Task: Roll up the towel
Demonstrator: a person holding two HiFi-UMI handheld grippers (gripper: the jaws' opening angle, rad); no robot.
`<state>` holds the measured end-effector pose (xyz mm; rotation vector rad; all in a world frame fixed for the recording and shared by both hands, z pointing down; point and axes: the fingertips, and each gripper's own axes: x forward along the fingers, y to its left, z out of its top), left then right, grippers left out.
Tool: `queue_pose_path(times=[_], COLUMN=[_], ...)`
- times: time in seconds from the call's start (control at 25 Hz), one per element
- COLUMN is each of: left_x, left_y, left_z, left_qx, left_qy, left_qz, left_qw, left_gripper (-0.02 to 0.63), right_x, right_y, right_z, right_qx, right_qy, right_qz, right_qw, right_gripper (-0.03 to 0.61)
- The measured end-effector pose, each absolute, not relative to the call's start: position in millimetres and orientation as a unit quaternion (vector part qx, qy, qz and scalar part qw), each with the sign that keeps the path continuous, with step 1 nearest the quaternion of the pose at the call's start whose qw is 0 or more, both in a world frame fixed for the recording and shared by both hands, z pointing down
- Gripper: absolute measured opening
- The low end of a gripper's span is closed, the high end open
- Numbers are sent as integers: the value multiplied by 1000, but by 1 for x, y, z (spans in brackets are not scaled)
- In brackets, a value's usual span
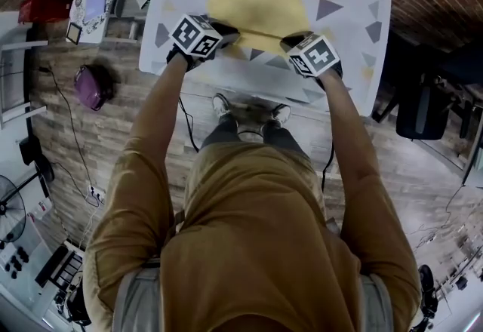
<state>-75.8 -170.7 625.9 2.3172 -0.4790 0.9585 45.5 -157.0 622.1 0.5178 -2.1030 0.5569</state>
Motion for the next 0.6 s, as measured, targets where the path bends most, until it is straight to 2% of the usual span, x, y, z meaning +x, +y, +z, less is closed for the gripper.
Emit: queue_pose_path(times=[0.24,0.44,0.6], left_x=[-94,-107,-119], left_y=[-183,-185,-178], left_z=[637,635,640], left_qx=[852,851,841], left_qy=[-231,-288,-310], left_qz=[386,359,350], left_qw=[266,254,272], left_gripper=[105,110,109], right_x=[45,47,54], right_y=[-164,-170,-177], right_z=[629,637,640], right_qx=[227,269,297], right_qy=[-840,-839,-835], right_qz=[150,127,127], right_qw=[470,455,445], right_gripper=[29,31,31])
